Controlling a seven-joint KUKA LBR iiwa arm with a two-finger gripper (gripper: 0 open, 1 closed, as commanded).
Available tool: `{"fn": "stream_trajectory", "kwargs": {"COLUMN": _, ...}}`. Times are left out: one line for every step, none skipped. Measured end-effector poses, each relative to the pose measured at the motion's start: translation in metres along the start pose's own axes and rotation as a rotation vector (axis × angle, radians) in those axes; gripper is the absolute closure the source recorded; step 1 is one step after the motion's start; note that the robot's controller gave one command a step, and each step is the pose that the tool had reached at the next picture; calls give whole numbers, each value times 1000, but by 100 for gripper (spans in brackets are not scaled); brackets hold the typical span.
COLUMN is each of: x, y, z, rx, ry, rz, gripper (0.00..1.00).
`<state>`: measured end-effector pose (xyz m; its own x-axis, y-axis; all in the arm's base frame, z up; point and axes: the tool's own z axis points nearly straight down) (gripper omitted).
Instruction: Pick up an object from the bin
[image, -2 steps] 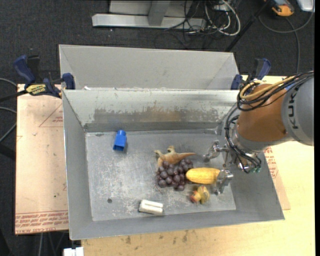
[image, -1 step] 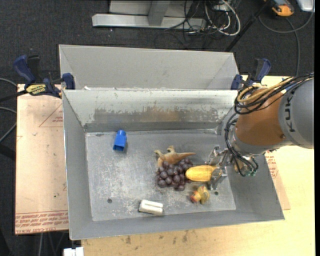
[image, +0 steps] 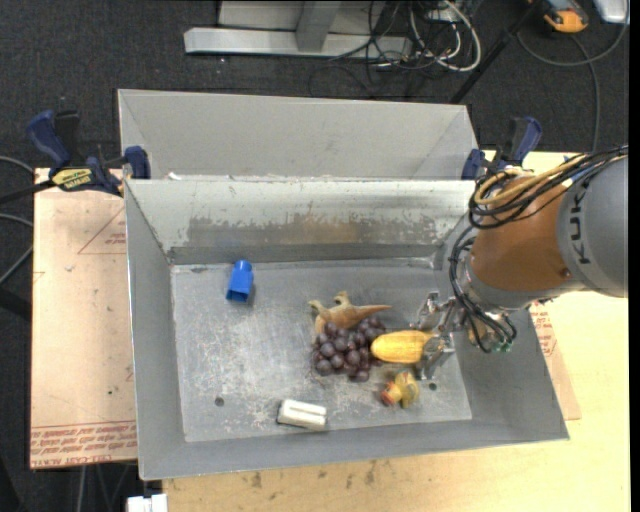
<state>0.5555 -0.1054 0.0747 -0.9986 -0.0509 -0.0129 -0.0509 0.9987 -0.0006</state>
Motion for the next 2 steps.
{"fn": "stream_trajectory", "kwargs": {"x": 46, "y": 14, "z": -120, "rx": -1, "ry": 11, "rz": 16, "gripper": 100}}
{"fn": "stream_trajectory", "kwargs": {"x": 46, "y": 14, "z": -120, "rx": -1, "ry": 11, "rz": 16, "gripper": 100}}
